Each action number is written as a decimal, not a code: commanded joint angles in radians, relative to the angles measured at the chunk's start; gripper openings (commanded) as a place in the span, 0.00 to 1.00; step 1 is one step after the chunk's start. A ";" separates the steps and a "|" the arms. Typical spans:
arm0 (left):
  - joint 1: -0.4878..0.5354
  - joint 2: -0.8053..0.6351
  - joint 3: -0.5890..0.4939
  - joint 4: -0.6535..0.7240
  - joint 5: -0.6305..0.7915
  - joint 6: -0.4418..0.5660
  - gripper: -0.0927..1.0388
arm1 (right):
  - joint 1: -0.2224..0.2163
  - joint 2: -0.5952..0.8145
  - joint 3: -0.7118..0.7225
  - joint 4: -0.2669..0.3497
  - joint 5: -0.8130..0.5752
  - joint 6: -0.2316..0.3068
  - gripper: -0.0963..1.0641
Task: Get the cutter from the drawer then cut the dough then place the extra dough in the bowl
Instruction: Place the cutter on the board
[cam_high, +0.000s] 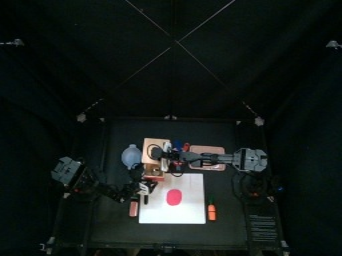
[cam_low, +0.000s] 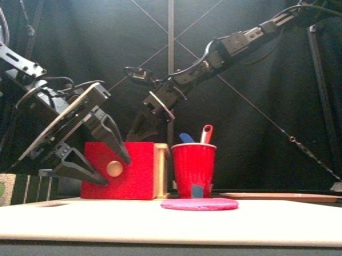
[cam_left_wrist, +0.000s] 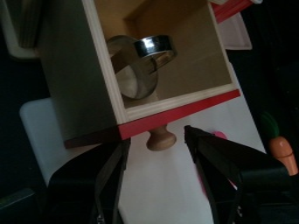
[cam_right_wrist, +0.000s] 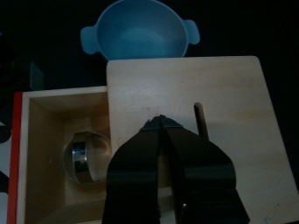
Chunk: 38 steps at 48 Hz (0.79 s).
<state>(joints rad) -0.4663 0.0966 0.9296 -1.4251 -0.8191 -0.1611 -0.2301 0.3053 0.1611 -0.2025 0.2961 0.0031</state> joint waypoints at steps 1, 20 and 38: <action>-0.043 -0.055 -0.002 0.008 -0.006 0.008 0.85 | 0.005 -0.012 -0.002 0.003 0.015 0.000 0.11; -0.160 -0.316 0.138 0.453 -0.038 0.293 0.78 | 0.084 -0.095 -0.034 0.006 0.026 0.005 0.11; -0.120 -0.479 0.272 0.641 -0.038 0.630 0.49 | 0.143 -0.150 -0.023 0.095 0.049 0.006 0.57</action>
<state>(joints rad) -0.5890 -0.3605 1.1996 -0.8191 -0.8483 0.4495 -0.0828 0.1795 0.1503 -0.1381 0.3375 0.0107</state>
